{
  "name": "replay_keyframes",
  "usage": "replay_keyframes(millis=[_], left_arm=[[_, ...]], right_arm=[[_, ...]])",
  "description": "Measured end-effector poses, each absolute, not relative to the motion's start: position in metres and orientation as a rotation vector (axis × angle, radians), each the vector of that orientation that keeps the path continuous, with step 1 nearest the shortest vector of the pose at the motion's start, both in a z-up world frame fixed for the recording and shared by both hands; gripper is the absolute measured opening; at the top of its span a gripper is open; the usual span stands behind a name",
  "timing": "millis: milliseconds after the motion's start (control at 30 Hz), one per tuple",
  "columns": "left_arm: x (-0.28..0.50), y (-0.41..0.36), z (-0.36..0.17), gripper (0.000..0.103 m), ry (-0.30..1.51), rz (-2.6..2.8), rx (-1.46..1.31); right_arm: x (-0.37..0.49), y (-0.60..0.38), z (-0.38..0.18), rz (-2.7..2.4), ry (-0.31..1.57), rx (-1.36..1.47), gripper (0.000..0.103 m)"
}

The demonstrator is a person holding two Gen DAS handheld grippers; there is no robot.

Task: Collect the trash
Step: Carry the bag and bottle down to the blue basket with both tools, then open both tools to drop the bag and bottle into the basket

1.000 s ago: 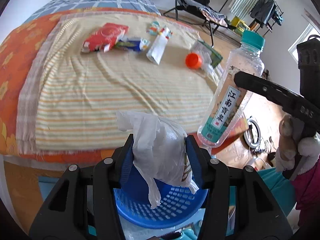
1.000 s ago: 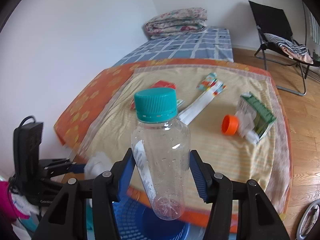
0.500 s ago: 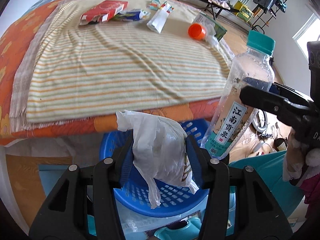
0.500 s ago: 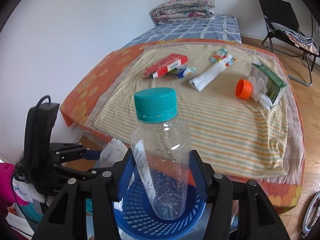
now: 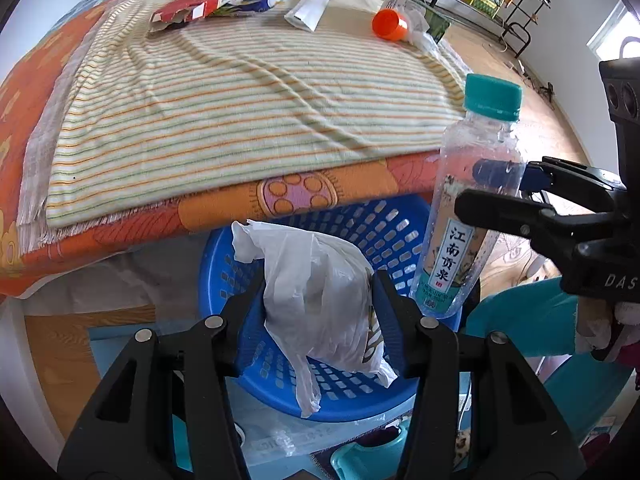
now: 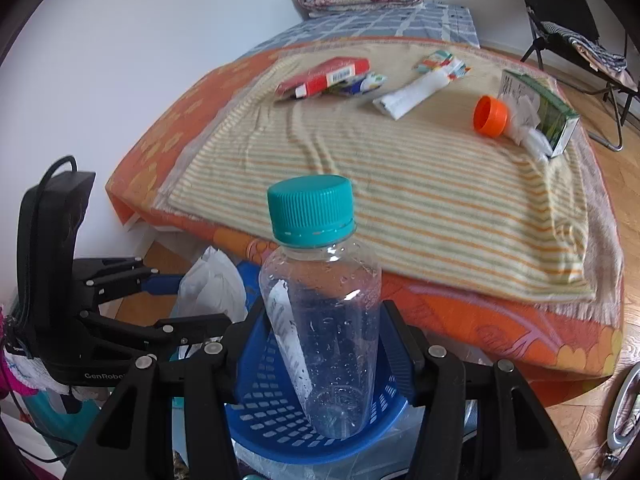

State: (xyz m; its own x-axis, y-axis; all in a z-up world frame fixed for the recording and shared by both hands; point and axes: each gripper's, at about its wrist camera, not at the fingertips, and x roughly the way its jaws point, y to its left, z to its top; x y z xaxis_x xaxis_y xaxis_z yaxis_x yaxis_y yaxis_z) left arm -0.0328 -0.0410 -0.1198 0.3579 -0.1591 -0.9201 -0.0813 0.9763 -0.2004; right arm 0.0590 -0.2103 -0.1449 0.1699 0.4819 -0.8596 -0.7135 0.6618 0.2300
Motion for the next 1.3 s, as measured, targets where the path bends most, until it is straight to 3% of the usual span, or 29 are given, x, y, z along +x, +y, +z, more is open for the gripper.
replay_keyframes(millis=[233,400,1300], left_arm=[[-0.031,-0.039,-0.126,0.064,1.223,-0.034,-0.226],[-0.030,-0.038,-0.130,0.068,1.235,-0.029,-0.228],[-0.021,-0.034,-0.121,0.068,1.208,-0.025,-0.237]], right_arm=[[0.054,-0.204,-0.155,0.866,1.139,-0.273,0.059],[0.055,-0.203,-0.154,0.864,1.136,-0.274,0.076],[0.073,-0.215,-0.141,0.813,1.101,-0.219,0.080]])
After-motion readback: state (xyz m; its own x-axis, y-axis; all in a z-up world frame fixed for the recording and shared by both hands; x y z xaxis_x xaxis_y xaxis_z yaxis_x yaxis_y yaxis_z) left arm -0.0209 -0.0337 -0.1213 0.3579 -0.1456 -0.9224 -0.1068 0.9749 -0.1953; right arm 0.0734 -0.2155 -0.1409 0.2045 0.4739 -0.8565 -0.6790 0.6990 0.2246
